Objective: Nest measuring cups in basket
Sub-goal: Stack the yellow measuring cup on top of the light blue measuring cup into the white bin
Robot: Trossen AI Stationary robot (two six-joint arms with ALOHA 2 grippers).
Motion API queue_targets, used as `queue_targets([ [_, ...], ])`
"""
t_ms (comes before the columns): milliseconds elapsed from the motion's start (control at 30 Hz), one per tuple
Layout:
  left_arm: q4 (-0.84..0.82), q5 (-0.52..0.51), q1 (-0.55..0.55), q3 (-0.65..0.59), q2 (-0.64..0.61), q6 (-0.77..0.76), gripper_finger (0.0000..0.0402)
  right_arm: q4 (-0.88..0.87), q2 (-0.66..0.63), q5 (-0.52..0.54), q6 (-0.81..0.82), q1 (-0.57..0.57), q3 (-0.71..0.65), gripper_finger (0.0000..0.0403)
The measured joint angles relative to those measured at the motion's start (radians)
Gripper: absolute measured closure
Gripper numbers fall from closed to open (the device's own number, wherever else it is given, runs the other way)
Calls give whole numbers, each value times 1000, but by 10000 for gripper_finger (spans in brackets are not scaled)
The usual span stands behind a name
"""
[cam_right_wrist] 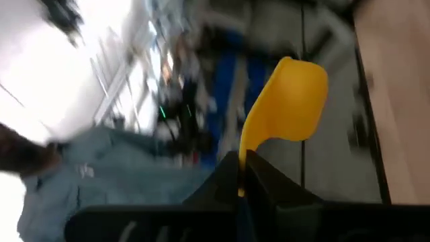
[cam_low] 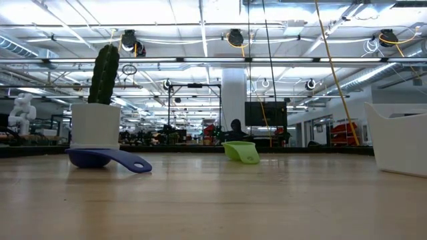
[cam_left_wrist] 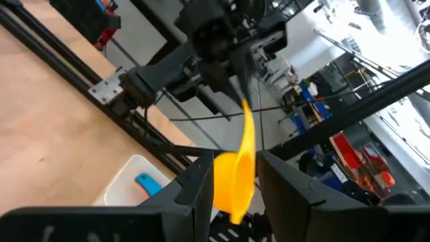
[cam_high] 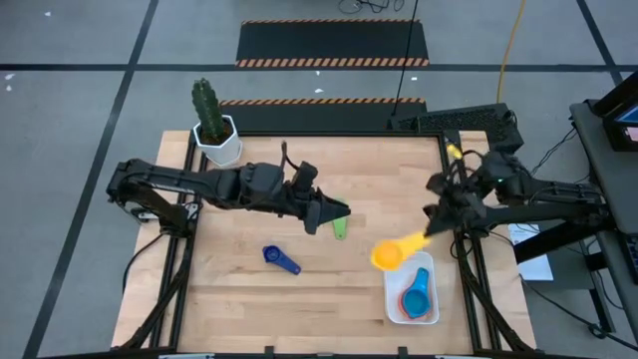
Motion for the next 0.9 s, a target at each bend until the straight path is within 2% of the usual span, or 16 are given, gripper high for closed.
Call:
queue_targets([
  [133, -3, 0, -13, 0, 2, -8, 284, -198, 21, -204, -25, 0, 0, 403],
  [233, -3, -2, -22, 0, 2, -4, 284, -325, 42, -289, -81, 0, 0, 403],
  [533, -5, -2, -37, 0, 2, 0, 284, -546, 168, -330, -321, 0, 0, 403],
  [900, -19, -3, -37, 0, 2, 1, 284, -619, 349, -399, -673, 35, -14, 403],
])
